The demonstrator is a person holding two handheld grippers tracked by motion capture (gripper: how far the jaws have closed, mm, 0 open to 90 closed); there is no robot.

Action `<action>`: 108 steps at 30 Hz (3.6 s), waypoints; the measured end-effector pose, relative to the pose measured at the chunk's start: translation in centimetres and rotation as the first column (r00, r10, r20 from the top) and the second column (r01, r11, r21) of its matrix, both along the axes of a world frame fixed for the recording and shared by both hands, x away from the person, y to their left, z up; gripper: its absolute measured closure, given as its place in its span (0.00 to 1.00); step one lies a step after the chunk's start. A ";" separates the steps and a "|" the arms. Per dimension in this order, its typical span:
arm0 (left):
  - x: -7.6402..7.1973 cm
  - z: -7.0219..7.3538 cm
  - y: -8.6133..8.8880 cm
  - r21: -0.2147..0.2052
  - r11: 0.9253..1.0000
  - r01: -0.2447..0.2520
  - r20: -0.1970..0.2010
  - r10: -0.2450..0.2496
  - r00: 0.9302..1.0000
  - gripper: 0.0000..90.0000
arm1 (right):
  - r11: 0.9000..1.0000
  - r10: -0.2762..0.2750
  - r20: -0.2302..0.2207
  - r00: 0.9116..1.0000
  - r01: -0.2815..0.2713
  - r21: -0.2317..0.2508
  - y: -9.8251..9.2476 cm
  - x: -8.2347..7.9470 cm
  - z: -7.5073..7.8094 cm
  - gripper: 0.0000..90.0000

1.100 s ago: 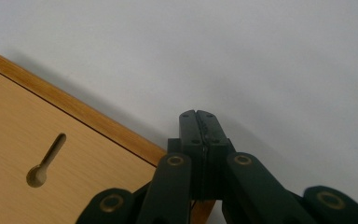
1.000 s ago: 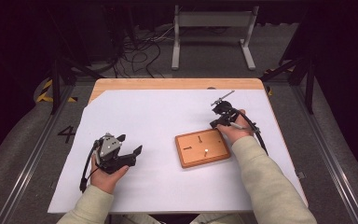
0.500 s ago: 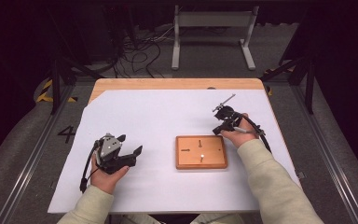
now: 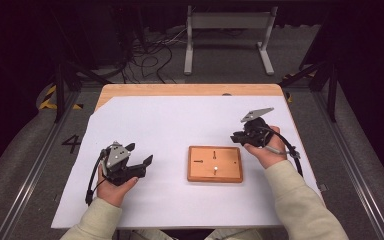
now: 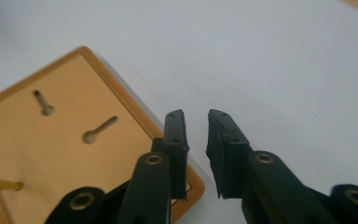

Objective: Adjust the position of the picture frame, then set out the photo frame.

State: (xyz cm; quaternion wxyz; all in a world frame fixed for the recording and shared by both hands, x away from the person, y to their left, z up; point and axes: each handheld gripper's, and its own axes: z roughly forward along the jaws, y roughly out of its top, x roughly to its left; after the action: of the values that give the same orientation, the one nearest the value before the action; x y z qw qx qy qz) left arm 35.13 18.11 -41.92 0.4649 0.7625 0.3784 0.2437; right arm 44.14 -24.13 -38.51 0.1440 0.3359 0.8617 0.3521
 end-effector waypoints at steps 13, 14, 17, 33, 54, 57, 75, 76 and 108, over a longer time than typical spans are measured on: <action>-0.7 1.1 -0.7 -0.012 0.998 0.058 0.008 -0.058 0.998 0.29 | 0.980 -0.044 0.153 0.987 0.013 0.200 -3.9 -6.5 1.0 0.65; -0.7 1.1 -0.7 -0.012 0.998 0.058 0.008 -0.058 0.998 0.29 | 0.980 -0.044 0.153 0.987 0.013 0.200 -3.9 -6.5 1.0 0.65; -0.6 1.2 -1.2 -0.009 0.997 0.080 -0.003 -0.080 0.997 0.29 | 0.978 -0.062 0.152 0.986 0.030 0.208 -4.4 -6.8 0.8 0.64; 0.5 2.1 -5.5 -0.027 0.980 0.199 -0.043 -0.200 0.979 0.26 | 0.960 -0.148 0.155 0.977 0.104 0.259 -6.7 -7.5 0.2 0.61; 2.5 1.4 -13.1 -0.115 0.915 0.388 -0.074 -0.397 0.915 0.34 | 0.945 -0.202 0.145 0.968 0.154 0.289 -8.5 -8.5 -0.8 0.61; 2.5 1.2 -13.8 -0.109 0.909 0.403 -0.079 -0.412 0.908 0.40 | 0.944 -0.204 0.142 0.968 0.156 0.291 -8.5 -8.6 -0.9 0.61; 2.5 -0.9 -16.5 -0.087 0.827 0.556 -0.077 -0.562 0.824 0.59 | 0.943 -0.222 0.132 0.966 0.178 0.282 -9.1 -9.4 -1.3 0.61; 2.5 -0.9 -16.5 -0.087 0.827 0.556 -0.077 -0.562 0.824 0.60 | 0.942 -0.222 0.131 0.966 0.178 0.283 -9.2 -9.4 -1.3 0.61; 2.9 -3.9 -17.8 0.009 0.807 0.591 -0.148 -0.583 0.799 0.94 | 0.950 -0.210 0.122 0.970 0.173 0.260 -8.8 -9.1 -2.0 0.60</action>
State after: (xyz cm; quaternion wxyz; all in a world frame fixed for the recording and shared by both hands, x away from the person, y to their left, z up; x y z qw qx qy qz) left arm 37.98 0.30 -45.80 0.4690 0.8696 0.1478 0.0448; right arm 35.04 -32.92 -40.54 0.1981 0.4064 0.7610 0.4652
